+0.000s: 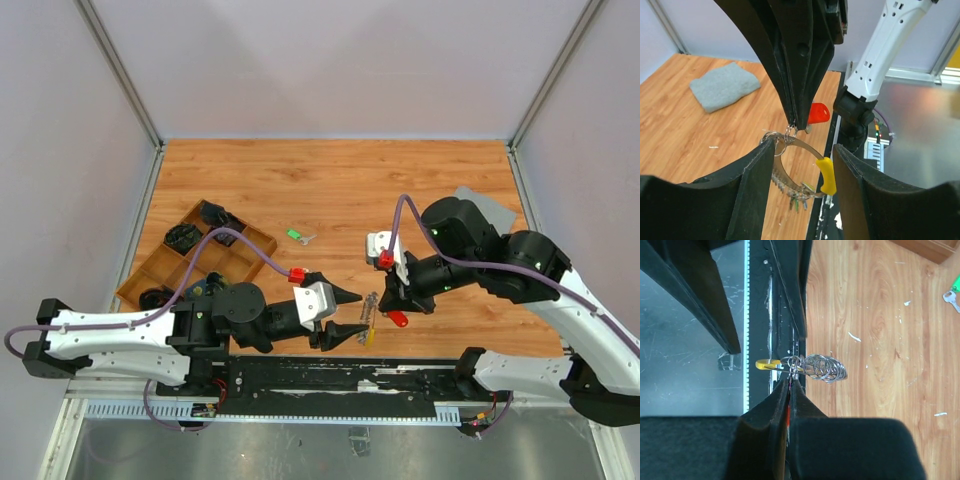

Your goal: Put the keys on the keyring

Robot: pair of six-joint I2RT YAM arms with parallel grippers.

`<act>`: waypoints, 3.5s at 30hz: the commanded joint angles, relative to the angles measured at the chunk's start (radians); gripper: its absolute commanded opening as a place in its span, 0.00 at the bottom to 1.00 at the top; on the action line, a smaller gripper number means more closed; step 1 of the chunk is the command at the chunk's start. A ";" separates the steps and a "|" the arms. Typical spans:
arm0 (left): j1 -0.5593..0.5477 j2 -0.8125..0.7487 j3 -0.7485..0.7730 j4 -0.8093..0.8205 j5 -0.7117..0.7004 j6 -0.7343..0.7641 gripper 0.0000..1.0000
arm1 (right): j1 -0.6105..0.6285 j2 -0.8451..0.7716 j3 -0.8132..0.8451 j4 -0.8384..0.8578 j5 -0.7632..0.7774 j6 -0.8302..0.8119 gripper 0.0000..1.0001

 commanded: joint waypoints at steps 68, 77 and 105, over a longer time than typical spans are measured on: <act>0.395 -0.134 -0.159 0.091 0.163 -0.146 0.01 | -0.291 -0.070 -0.199 0.511 0.177 0.539 0.47; 0.477 -0.141 -0.191 0.180 0.203 -0.184 0.01 | -0.345 -0.111 -0.477 1.017 -0.130 0.789 0.49; 0.486 -0.157 -0.182 0.215 0.242 -0.199 0.01 | -0.204 -0.099 -0.528 1.108 -0.077 0.798 0.29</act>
